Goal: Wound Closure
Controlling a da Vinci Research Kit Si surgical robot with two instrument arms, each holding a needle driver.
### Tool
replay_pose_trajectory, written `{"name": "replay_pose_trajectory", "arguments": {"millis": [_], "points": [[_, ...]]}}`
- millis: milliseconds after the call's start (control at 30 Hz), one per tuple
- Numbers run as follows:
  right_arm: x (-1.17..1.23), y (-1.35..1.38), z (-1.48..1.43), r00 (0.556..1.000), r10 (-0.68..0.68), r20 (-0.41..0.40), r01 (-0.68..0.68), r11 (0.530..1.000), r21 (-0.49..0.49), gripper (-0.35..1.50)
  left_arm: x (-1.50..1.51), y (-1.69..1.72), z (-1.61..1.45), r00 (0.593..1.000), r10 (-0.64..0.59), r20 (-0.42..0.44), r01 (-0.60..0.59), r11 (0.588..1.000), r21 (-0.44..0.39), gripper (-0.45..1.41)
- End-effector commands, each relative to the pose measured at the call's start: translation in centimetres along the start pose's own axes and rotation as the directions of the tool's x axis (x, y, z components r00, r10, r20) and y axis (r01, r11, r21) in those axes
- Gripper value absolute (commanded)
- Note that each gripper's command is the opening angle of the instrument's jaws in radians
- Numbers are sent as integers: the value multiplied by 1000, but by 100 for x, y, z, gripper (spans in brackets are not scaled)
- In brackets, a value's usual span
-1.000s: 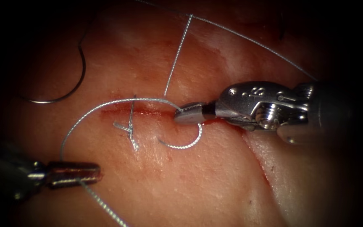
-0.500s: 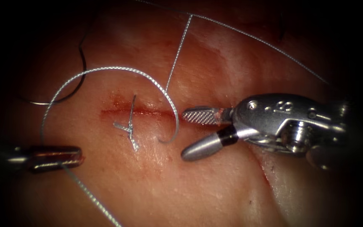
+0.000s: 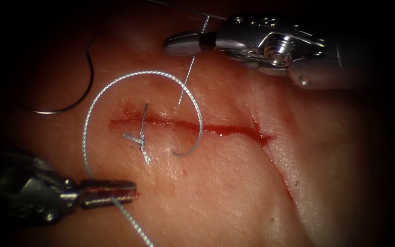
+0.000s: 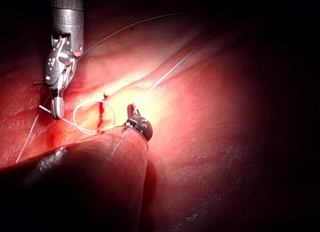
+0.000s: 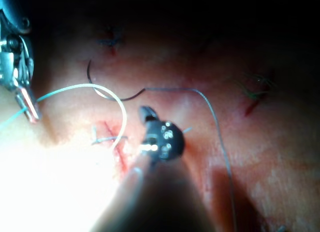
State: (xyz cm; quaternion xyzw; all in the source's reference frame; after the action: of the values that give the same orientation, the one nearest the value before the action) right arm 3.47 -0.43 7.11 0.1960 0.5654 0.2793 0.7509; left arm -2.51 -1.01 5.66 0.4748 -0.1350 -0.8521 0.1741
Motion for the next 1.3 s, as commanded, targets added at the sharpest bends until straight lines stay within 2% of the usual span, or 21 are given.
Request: {"name": "replay_pose_trajectory", "arguments": {"millis": [33, 100, 233, 533, 733, 933, 1067, 1300], "points": [[-22, 15, 23, 1000, -26, 0, 26, 1000, -6, -35, -1, 2, 6, 1000, 1, -2, -1, 1000, 1, -45], [-43, 16, 31, 1000, -21, 12, 21, 1000, -10, -35, -1, 0, 5, 1000, 6, -4, -6, 1000, -1, -45], [-54, 5, 32, 1000, -14, 16, 14, 1000, -7, -35, -7, -7, 7, 1000, 10, 8, -10, 1000, 5, -45], [-47, -21, 32, 1000, -5, 1, 5, 999, 37, -35, -43, -15, 28, 999, 21, 48, -22, 1000, 23, -45], [-39, -32, 21, 1000, 4, -19, -3, 999, 53, -35, -61, 4, 69, 998, 1, 62, -1, 1000, -1, -45], [-39, -44, 20, 1000, 9, -26, -7, 998, 62, -35, -57, 1, 107, 999, 0, 39, 1, 1000, -20, -45], [-37, -55, 20, 999, 16, -39, -13, 997, 73, -35, -58, -4, 113, 1000, 2, 20, -1, 1000, -29, -45], [-15, -64, 25, 995, 43, -91, -31, 991, 130, -35, -53, -3, 118, 999, -21, -29, 19, 998, -57, -45]]}}
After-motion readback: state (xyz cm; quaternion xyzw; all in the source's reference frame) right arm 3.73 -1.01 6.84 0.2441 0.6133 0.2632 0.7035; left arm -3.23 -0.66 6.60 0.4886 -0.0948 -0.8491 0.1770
